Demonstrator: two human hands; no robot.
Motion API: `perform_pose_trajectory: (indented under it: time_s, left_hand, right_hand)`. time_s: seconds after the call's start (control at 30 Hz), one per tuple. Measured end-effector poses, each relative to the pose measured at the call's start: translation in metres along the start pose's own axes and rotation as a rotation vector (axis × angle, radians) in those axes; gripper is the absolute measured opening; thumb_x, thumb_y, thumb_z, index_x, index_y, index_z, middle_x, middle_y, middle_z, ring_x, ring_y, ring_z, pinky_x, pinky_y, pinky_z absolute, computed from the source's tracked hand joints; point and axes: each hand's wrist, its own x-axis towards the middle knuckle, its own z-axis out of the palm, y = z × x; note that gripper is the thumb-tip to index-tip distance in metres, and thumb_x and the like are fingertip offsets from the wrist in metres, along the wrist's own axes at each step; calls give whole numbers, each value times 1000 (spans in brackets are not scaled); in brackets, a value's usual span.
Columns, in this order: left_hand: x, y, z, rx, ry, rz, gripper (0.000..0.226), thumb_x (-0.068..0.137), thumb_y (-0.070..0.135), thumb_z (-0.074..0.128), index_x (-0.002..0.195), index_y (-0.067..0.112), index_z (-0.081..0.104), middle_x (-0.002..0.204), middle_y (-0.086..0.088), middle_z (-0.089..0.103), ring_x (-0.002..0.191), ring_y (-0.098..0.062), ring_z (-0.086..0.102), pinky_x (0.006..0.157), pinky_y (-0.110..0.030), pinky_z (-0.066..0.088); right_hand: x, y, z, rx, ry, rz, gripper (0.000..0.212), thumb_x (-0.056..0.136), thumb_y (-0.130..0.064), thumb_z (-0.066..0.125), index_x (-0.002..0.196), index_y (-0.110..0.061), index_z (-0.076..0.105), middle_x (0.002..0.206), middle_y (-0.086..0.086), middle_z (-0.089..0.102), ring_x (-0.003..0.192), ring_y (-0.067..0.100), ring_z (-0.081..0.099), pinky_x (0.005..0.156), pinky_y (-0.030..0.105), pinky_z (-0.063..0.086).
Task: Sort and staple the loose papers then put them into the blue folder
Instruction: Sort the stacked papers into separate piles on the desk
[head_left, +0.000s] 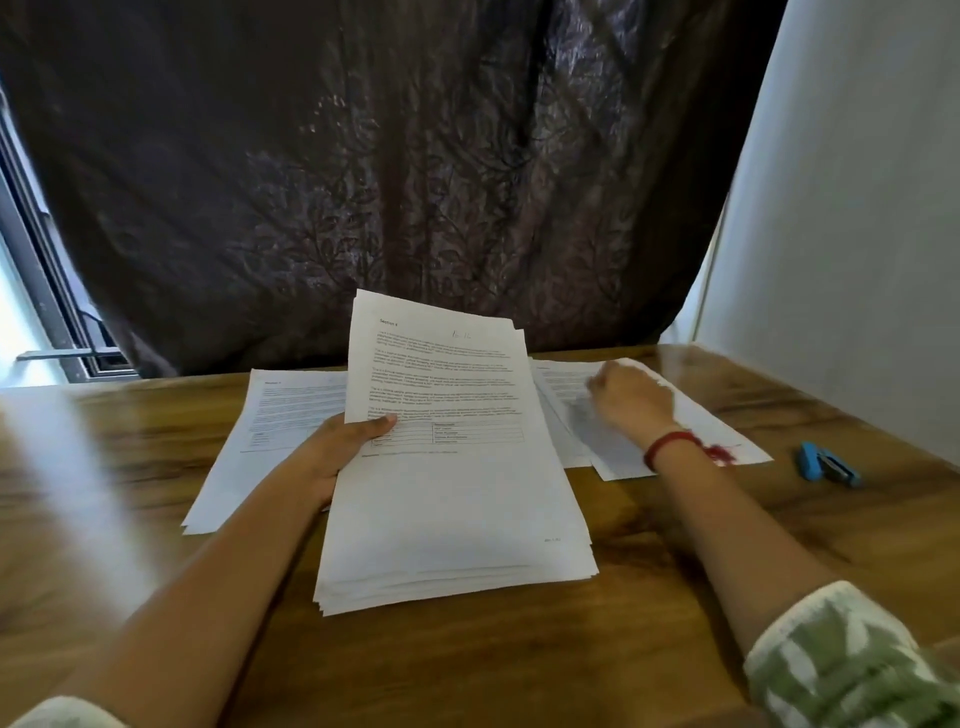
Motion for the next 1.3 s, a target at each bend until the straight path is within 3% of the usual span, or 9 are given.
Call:
perform_pose_trajectory:
  time_s: [0.13,0.3,0.5,0.6,0.7,0.8,0.87,1.0,1.3]
  left_hand:
    - [-2,-1,-3,8,-6,9,37,92,15,64,128,18,56,120,-11,66,103,-31,65,72,-39,56]
    - [-7,-1,-5,5,-26,32,30,94,14,60,123,19,57,115,-8,67,97,-26,66,60,-31,56]
    - [-6,-2,-6,2,-24,41,30,94,15,62,123,18,57,114,-8,67,97,-25,66,63,-32,56]
    - [-5,-3,-8,-35,-23,53,26,93,14,62,119,19,59,116,-8,67,100,-27,66,70,-35,56]
    - [-4,-3,-10,-71,-12,54,29,92,15,65,120,20,60,117,-9,68,103,-29,66,75,-38,57]
    - [-6,-2,-12,-61,13,71,26,93,17,64,118,21,60,111,-4,69,97,-23,68,62,-29,57]
    - [-5,-4,-14,-88,7,78,25,92,17,64,117,20,61,111,-5,70,98,-25,68,66,-31,58]
    - [-5,-5,-12,-128,-20,69,27,92,14,65,118,19,63,112,-7,72,98,-26,70,66,-33,60]
    - [0,-7,-14,-122,-10,87,32,92,17,65,124,18,59,116,-8,69,102,-27,68,65,-33,59]
  right_hand:
    - [-21,-31,23,18,-198,-17,54,97,-59,29,134,-24,45,144,3,48,128,29,47,112,50,27]
    - [-18,-12,31,6,-168,46,60,95,-63,30,137,-22,42,146,6,44,131,30,44,113,51,24]
    - [-18,-12,31,23,-107,23,61,95,-63,30,136,-21,45,146,7,45,132,29,43,115,51,20]
    - [-27,-35,16,427,-30,-34,48,99,-53,35,130,-20,51,139,4,51,123,25,50,107,39,33]
    - [-45,-64,-1,1084,-229,60,28,95,-49,51,99,-21,56,105,-8,62,93,12,59,89,32,44]
    - [-51,-74,0,1359,-257,209,22,83,-21,76,95,-15,58,100,3,68,88,21,66,79,34,56]
    - [-49,-70,2,1441,-190,316,28,77,-6,79,94,-10,57,98,9,67,85,24,66,70,31,55]
    - [-46,-61,8,1508,-234,396,19,75,-5,80,84,-7,63,95,14,72,85,30,69,80,41,58]
    - [-29,-55,16,1390,-283,431,20,89,-18,67,106,-7,62,109,14,68,99,34,65,95,46,52]
